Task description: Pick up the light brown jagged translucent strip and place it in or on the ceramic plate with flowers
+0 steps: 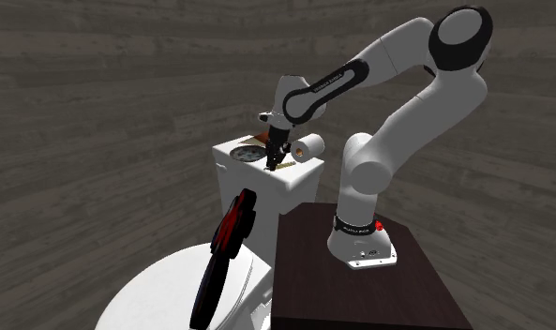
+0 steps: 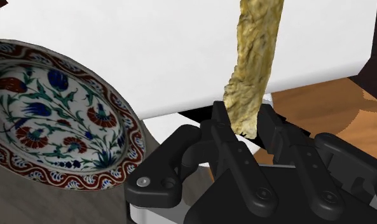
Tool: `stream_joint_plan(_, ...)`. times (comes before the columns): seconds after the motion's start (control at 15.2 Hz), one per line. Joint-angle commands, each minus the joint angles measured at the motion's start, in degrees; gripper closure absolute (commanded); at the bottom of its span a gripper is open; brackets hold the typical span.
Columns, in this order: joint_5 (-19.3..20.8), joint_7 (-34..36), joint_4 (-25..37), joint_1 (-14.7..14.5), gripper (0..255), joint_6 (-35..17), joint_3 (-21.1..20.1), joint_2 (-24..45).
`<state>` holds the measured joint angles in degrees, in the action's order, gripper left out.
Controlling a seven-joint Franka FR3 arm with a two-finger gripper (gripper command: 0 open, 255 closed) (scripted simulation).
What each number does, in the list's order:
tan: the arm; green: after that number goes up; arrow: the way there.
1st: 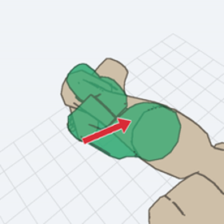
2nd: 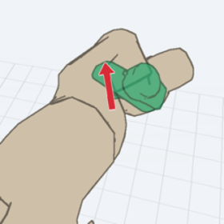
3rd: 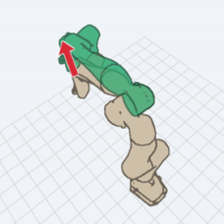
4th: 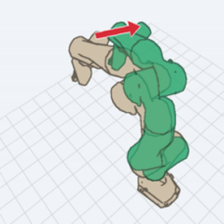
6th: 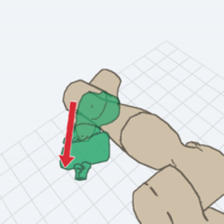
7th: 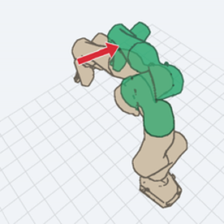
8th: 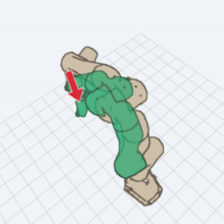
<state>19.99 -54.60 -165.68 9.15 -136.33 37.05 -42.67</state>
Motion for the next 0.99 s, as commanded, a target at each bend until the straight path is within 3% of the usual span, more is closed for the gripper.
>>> stream_joint_plan(0.0,-0.3,0.2,0.9,0.2,255,2.3,-0.8,-1.3)
stream_joint_plan(0.92,-3.3,1.5,7.8,-0.2,255,14.8,-5.6,-7.1)
